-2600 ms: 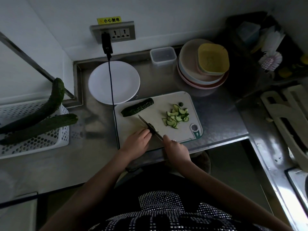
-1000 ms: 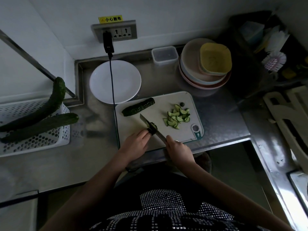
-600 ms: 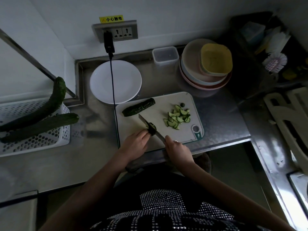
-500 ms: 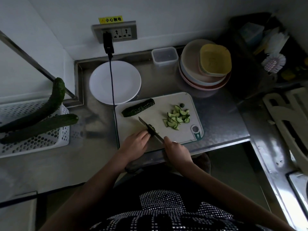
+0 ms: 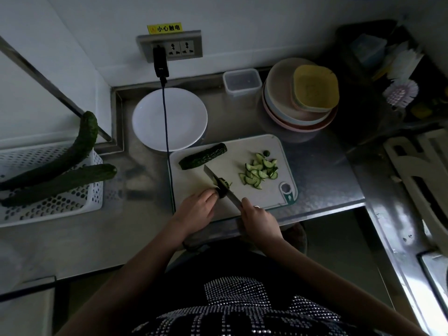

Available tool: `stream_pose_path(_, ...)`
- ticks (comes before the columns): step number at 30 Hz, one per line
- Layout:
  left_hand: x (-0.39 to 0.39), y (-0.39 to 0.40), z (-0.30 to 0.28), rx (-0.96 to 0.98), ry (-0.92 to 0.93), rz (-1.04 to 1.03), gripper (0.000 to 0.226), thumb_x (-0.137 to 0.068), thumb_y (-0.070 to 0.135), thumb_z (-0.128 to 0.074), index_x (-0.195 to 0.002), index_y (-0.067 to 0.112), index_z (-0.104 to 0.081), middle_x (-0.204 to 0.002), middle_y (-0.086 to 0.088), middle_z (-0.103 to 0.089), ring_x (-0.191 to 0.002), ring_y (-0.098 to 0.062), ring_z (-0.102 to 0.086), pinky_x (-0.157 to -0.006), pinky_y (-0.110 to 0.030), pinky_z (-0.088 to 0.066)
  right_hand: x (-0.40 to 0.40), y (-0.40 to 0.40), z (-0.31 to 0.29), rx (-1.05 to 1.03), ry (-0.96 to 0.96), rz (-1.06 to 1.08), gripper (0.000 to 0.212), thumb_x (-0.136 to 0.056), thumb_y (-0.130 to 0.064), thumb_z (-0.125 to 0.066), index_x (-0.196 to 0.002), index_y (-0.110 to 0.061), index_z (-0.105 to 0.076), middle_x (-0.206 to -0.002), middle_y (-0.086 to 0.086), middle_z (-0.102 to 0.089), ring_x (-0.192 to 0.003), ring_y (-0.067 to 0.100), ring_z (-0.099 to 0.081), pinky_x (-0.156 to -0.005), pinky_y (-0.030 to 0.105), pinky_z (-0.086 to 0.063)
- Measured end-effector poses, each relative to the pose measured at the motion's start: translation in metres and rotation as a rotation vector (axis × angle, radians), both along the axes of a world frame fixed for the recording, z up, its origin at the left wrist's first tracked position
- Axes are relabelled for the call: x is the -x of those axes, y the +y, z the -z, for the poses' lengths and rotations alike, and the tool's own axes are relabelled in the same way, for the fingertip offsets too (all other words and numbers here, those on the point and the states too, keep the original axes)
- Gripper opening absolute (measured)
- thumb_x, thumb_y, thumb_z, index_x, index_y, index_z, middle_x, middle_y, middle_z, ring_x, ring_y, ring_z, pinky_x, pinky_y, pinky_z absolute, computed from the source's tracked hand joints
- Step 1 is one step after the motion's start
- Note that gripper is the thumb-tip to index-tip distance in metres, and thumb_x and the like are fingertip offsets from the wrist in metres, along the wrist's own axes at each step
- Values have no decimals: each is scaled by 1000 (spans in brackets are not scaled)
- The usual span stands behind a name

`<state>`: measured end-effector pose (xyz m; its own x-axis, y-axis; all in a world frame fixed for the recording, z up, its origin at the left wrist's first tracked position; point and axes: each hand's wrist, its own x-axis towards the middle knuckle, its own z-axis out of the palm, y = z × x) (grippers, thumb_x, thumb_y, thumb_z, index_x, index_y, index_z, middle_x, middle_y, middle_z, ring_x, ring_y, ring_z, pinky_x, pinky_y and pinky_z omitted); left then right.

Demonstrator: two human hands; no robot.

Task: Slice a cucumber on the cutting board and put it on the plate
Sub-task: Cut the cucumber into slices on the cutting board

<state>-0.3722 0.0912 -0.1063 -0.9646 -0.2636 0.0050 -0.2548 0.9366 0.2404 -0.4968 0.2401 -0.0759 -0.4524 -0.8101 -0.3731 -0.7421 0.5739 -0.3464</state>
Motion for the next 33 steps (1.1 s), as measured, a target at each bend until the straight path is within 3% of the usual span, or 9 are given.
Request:
stream_pose_path(11, 0, -2, 0, -10, -52, 23, 45, -71, 25, -37, -93, 4, -70, -97, -11, -67, -71, -26, -66, -53, -26, -52, -2, -3, 2, -14, 23, -22, 22, -102, -30, -32, -112, -12, -41, -95, 14, -67, -85, 38, -65, -59, 37, -41)
stream_pose_path(14, 1, -2, 0, -20, -62, 22, 45, -72, 26, -38, -95, 4, -70, -99, -12, -66, -70, -26, -66, -53, -27, -52, -2, -4, 3, -38, 36, -21, 22, -103, -29, -32, -115, -12, -40, -97, 13, -67, -86, 38, -66, -61, 39, -46)
stream_pose_path(20, -1, -2, 8, -36, -76, 22, 45, -77, 25, -38, -98, 1, -70, -100, -13, -66, -79, -27, -66, -59, -28, -54, 2, 1, 9, -128, 52, -52, 19, -96, -11, -38, -114, -15, -36, -99, 11, -65, -88, 36, -65, -67, 42, -49)
stream_pose_path(27, -2, -2, 6, -52, 19, -3, 40, -78, 22, -40, -95, 3, -71, -98, -10, -66, -83, -22, -65, -60, -28, -53, 6, -1, 8, 41, -53, 192, 14, -101, -26, -35, -98, -13, -38, -84, 19, -64, -77, 41, -62, -59, 40, -41)
stream_pose_path(29, 2, 0, 0, -58, 84, -54, 33, -79, 19, -46, -94, 4, -71, -98, -8, -66, -82, -20, -62, -58, -27, -52, 7, 0, 8, 72, -59, 217, 14, -101, -25, -36, -97, -12, -39, -82, 20, -64, -76, 41, -62, -57, 38, -39)
stream_pose_path(31, 10, -1, -1, -64, 119, -101, 26, -73, 13, -65, -97, 5, -70, -100, -9, -65, -86, -22, -62, -60, -28, -53, 8, 0, 7, 105, -66, 246, 15, -101, -24, -37, -98, -10, -41, -80, 21, -64, -74, 41, -62, -55, 37, -37)
stream_pose_path(33, 17, -2, 3, -64, 72, -84, 40, -60, 10, -81, -98, 4, -71, -102, -10, -66, -90, -27, -65, -68, -32, -55, 9, -1, 6, 132, -82, 282, 16, -101, -24, -38, -99, -9, -42, -80, 23, -64, -74, 42, -61, -55, 37, -36)
